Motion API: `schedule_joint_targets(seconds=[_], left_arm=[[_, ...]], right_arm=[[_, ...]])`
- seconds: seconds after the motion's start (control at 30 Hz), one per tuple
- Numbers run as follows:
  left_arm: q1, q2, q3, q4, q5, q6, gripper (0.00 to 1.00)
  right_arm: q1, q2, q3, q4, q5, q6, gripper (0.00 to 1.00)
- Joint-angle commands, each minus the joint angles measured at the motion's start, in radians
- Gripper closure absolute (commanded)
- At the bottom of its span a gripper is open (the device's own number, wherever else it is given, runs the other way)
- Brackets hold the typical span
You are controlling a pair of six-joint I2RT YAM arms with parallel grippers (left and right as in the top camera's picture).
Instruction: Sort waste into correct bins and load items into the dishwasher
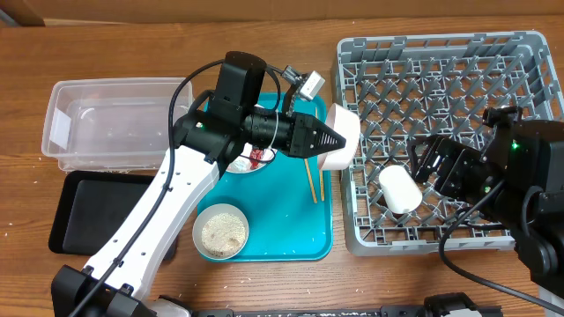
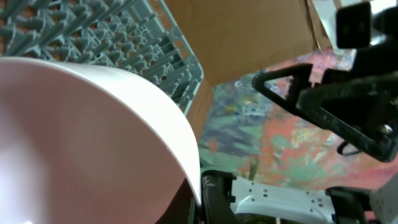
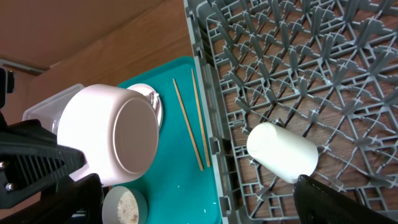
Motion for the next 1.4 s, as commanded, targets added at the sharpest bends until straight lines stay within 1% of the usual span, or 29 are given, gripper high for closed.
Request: schedule_joint_targets(seconds=[0.0,0.03,0.07,0.17,0.2,0.23,0.27,0.33,0.4,0.47,0.57,0.7,0.83,0.9,0.93,0.97,1.0,1.1,1.17,1.23,1.3,1.37], left_arm=[[0.002,-0.039,0.021,-0.038,-0.069,-0.037,0.96],[0.002,-0.055,0.021,-0.094,-0.15,-0.027,0.96],[0.002,-0.067,0.021,-0.126,-0.197,-0.023,0.96],[-0.01,-0.119,0.021,-0.309,-0.428,-0.02,0.96],[-0.025,-0.124,0.021,-0.373,-0.526,-0.02,0.96],[-0.082,-0.121,0.013,-0.473,-0.735,-0.031,0.96],[-0.145,-0.104,-0.013,-0.48,-0.834,-0.031,0.96],[-0.29,-0.005,-0.054,-0.438,-0.983,-0.016,0.96],[-0.366,0.085,-0.055,-0.446,-1.077,-0.025,0.96],[-0.421,0.152,-0.055,-0.446,-1.141,-0.059,0.96],[-0.462,0.197,-0.055,-0.487,-1.262,-0.172,0.96],[-0.467,0.231,-0.055,-0.482,-1.254,-0.182,0.91],[-0.467,0.247,-0.053,-0.451,-1.25,-0.185,0.71],[-0.467,0.246,-0.041,-0.457,-1.239,-0.184,0.58],[-0.467,0.245,-0.034,-0.465,-1.229,-0.184,0.54],[-0.467,0.243,-0.016,-0.496,-1.225,-0.184,0.45],[-0.467,0.241,0.002,-0.528,-1.228,-0.184,0.42],[-0.467,0.228,0.084,-0.66,-1.273,-0.201,0.37],[-0.467,0.217,0.116,-0.723,-1.3,-0.234,0.37],[-0.467,0.196,0.128,-0.789,-1.331,-0.282,0.36],[-0.467,0.172,0.128,-0.876,-1.368,-0.359,0.36],[-0.468,0.153,0.126,-0.935,-1.376,-0.399,0.36]], right_arm=[[-0.003,-0.005,0.026,-0.005,0.007,-0.011,0.0],[-0.003,-0.005,0.026,-0.005,0.006,-0.014,0.0],[-0.003,-0.005,0.026,-0.005,0.007,-0.014,0.0],[-0.003,-0.005,0.026,-0.005,0.006,-0.014,0.0],[-0.003,-0.005,0.026,-0.005,0.007,-0.014,0.0],[-0.003,-0.005,0.026,-0.005,0.007,-0.014,0.0],[-0.003,-0.005,0.026,-0.005,0.006,-0.014,0.0],[-0.003,-0.003,0.026,-0.005,0.007,-0.014,0.0],[-0.003,0.0,0.026,-0.005,0.003,-0.014,0.0],[-0.003,0.0,0.026,-0.005,0.003,-0.014,0.0],[-0.003,0.0,0.026,-0.005,0.003,-0.014,0.0],[-0.003,0.0,0.026,-0.005,0.005,-0.015,0.0],[-0.003,0.0,0.026,0.003,0.007,-0.022,0.0],[-0.003,0.0,0.026,0.011,0.007,-0.022,0.0],[-0.003,0.0,0.026,0.014,0.007,-0.022,0.0],[-0.003,0.0,0.026,0.016,0.007,-0.022,0.0],[-0.003,0.0,0.026,0.018,0.007,-0.021,0.0],[-0.003,0.0,0.026,0.018,0.006,-0.021,0.0],[-0.003,0.0,0.026,0.018,0.006,-0.021,0.0],[-0.003,0.0,0.026,0.017,0.006,-0.021,0.0],[-0.003,0.0,0.026,0.017,0.006,-0.021,0.0],[-0.003,0.0,0.026,0.016,0.006,-0.021,0.0]])
